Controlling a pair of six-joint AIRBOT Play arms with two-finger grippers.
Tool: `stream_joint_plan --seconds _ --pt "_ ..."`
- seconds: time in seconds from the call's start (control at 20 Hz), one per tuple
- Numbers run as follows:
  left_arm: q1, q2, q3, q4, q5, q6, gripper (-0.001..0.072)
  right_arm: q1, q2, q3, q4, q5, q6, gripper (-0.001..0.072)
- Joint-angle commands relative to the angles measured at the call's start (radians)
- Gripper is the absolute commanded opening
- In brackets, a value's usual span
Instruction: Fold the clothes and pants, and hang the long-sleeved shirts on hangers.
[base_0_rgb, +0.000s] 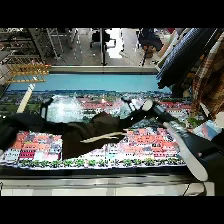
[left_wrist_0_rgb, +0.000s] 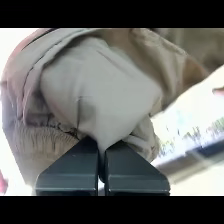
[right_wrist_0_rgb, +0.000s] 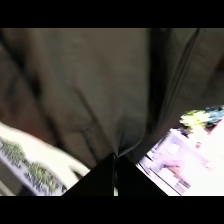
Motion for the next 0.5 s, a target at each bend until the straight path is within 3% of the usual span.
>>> stream_joint_plan --seconds 0.0,0.2,0.45 --pt "0.095 0.013 0.241 -0.016 0.356 0.156 0.0006 -0.031 0.164 0.182 -0.158 0.169 0.037 0.0010" --pt "0.149 0.017 0.498 -0.056 0.701 0.294 0.0007 -0.005 0.499 0.277 -0.159 0.246 0.040 0.0010" --pt "0.149 0.143 0.551 -0.119 0.738 0.314 0.0007 0.015 0.845 0.279 -0.158 0.095 0.072 0.0010"
